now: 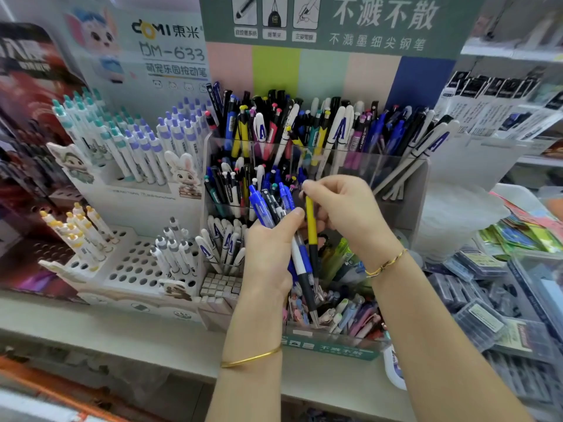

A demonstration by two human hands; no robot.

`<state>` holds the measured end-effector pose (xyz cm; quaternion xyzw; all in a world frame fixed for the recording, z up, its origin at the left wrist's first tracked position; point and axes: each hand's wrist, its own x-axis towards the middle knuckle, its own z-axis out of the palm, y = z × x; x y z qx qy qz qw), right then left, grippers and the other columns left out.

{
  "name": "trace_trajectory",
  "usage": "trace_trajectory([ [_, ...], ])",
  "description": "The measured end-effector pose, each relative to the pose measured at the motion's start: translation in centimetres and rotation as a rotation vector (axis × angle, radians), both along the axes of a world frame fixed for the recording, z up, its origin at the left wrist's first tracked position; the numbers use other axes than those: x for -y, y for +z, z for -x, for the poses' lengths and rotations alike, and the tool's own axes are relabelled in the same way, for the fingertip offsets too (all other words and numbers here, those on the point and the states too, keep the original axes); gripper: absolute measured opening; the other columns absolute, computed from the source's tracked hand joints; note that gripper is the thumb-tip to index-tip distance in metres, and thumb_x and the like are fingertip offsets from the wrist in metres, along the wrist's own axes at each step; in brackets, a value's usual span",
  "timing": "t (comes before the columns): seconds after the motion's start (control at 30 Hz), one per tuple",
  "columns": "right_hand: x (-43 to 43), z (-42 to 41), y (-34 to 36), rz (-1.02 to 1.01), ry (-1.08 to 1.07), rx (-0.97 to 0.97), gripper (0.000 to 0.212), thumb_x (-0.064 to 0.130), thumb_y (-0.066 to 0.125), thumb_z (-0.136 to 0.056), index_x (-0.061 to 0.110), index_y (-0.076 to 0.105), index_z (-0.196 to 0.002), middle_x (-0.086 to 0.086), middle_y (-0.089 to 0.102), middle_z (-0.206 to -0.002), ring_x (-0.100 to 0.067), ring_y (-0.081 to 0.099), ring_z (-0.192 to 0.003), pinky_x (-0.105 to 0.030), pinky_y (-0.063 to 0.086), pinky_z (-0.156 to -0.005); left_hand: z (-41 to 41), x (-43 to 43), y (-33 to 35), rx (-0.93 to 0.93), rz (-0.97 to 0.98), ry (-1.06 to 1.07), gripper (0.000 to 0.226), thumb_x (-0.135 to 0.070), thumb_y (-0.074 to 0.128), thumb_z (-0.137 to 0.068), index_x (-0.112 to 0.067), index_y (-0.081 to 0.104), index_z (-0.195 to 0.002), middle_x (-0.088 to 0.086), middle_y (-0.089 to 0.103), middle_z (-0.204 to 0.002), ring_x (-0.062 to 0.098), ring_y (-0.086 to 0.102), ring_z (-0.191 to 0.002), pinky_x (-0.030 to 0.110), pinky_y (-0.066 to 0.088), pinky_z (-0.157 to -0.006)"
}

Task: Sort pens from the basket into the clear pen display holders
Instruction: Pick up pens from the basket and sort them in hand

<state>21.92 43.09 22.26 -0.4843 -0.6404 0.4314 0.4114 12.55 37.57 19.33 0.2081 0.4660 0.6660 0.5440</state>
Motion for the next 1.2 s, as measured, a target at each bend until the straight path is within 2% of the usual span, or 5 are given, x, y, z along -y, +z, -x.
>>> trace_trajectory([
  [0.2, -1.5, -0.5, 1.0, -0.339, -0.383, -0.195, 0.024, 0.024, 0.053, -0.098, 0.012, 0.059, -0.078, 0.003, 0.053, -0.06, -0.007, 0.05, -0.047, -0.022, 0.042, -0.047, 1.0, 0.1, -0.9, 0.037, 0.067, 0.077, 0.014, -0.007, 0.061, -0.092, 0.001, 0.06, -0.081, 0.004, 0.066, -0.061, 0.012, 0.069, -0.058, 0.023, 0.054, -0.05],
  [0.4, -2.3, 0.1, 0.5, -0.642, -0.439, -0.02, 0.015, 0.026, 0.053, -0.096, 0.019, 0.056, -0.083, 0.003, 0.059, -0.07, -0.025, 0.062, -0.068, -0.042, 0.051, -0.066, 1.1, 0.3, -0.8, 0.011, 0.049, 0.08, 0.011, -0.006, 0.062, -0.092, 0.002, 0.062, -0.086, 0.003, 0.065, -0.061, 0.011, 0.066, -0.054, 0.021, 0.053, -0.049],
  [0.87, -2.9, 2.1, -3.0, -0.303, -0.206, 0.254, 0.009, 0.011, 0.066, -0.088, 0.009, 0.058, -0.092, -0.01, 0.065, -0.086, -0.029, 0.066, -0.078, -0.046, 0.056, -0.071, 1.1, 0.8, -0.6, 0.009, 0.006, 0.035, 0.005, -0.007, 0.063, -0.09, -0.003, 0.062, -0.093, 0.003, 0.071, -0.066, 0.014, 0.07, -0.062, 0.025, 0.056, -0.052],
  [1.03, -0.8, 0.9, -1.3, -0.196, -0.17, 0.079, 0.006, 0.016, 0.059, -0.094, 0.01, 0.062, -0.094, -0.002, 0.064, -0.075, -0.015, 0.066, -0.063, -0.022, 0.052, -0.048, 1.0, 0.6, -0.6, -0.025, 0.003, -0.013, 0.009, -0.004, 0.064, -0.089, -0.007, 0.061, -0.097, 0.005, 0.069, -0.074, 0.014, 0.069, -0.063, 0.025, 0.055, -0.051],
  [1.2, 0.1, 0.0, 0.1, 0.055, 0.169, 0.197, 0.016, 0.027, 0.066, -0.089, 0.013, 0.071, -0.083, 0.007, 0.064, -0.065, 0.004, 0.052, -0.046, -0.009, 0.038, -0.044, 0.3, 0.3, -0.7, -0.047, -0.034, -0.08, 0.007, -0.007, 0.065, -0.088, -0.009, 0.064, -0.095, 0.004, 0.07, -0.071, 0.014, 0.065, -0.059, 0.028, 0.055, -0.052],
])
